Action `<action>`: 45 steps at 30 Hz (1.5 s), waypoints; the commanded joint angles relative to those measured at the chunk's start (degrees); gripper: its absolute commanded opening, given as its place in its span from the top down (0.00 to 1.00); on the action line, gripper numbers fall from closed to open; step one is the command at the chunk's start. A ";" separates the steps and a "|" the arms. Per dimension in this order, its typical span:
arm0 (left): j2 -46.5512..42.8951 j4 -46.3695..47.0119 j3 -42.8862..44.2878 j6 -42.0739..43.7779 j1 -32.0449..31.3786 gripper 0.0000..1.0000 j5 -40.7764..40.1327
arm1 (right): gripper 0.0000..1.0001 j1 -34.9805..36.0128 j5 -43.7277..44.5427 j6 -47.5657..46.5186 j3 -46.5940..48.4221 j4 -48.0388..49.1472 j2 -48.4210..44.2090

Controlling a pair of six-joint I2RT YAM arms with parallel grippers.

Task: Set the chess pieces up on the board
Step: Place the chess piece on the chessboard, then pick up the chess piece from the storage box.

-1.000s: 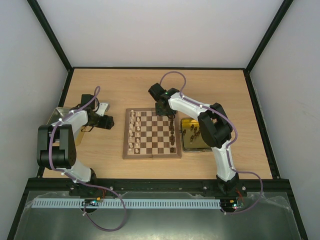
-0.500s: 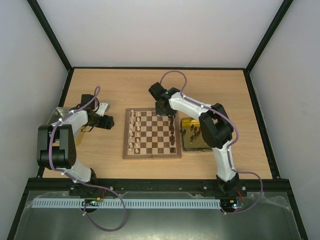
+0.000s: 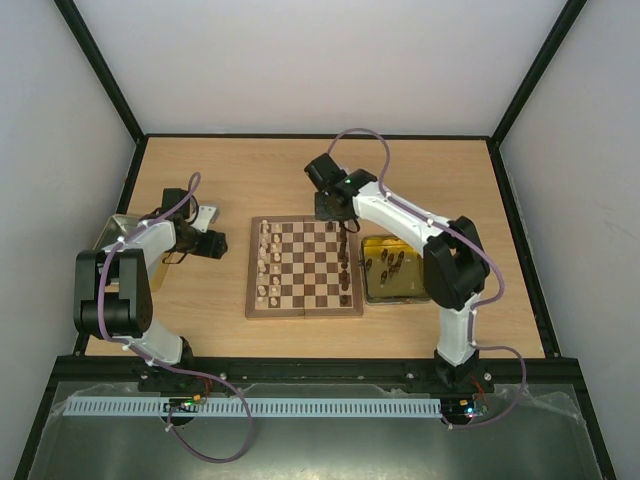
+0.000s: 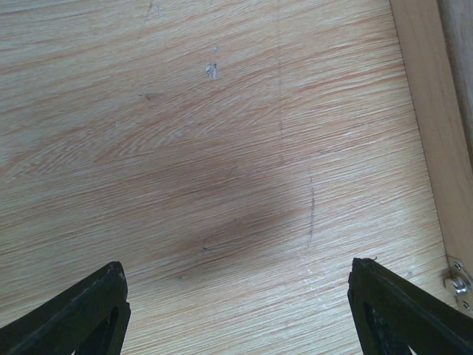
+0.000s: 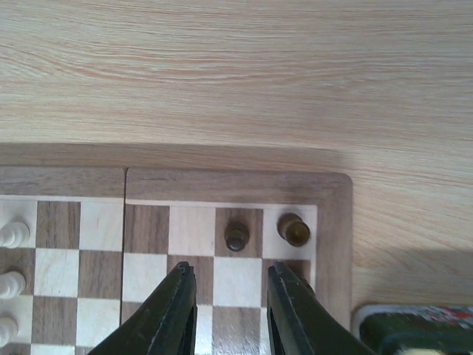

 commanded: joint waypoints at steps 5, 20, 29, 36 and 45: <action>0.69 -0.36 -0.12 0.19 0.31 0.19 -1.92 | 0.74 -0.05 4.45 0.66 -10.31 2.71 -11.85; 0.15 -0.65 -0.12 -0.24 0.31 0.19 -2.54 | 0.73 -5.47 3.34 9.35 -38.26 7.27 -32.43; 0.01 -0.89 -0.21 -0.16 0.23 0.19 -1.95 | 0.74 -9.05 -8.28 11.53 -46.07 17.95 -31.86; 0.32 -0.99 -0.21 -0.05 0.23 0.19 -1.76 | 0.74 -9.32 -10.00 11.04 -45.13 19.00 -28.24; 0.26 -1.15 -0.03 -0.24 0.23 0.19 -1.73 | 0.74 -9.34 -11.44 10.08 -46.31 19.88 -25.97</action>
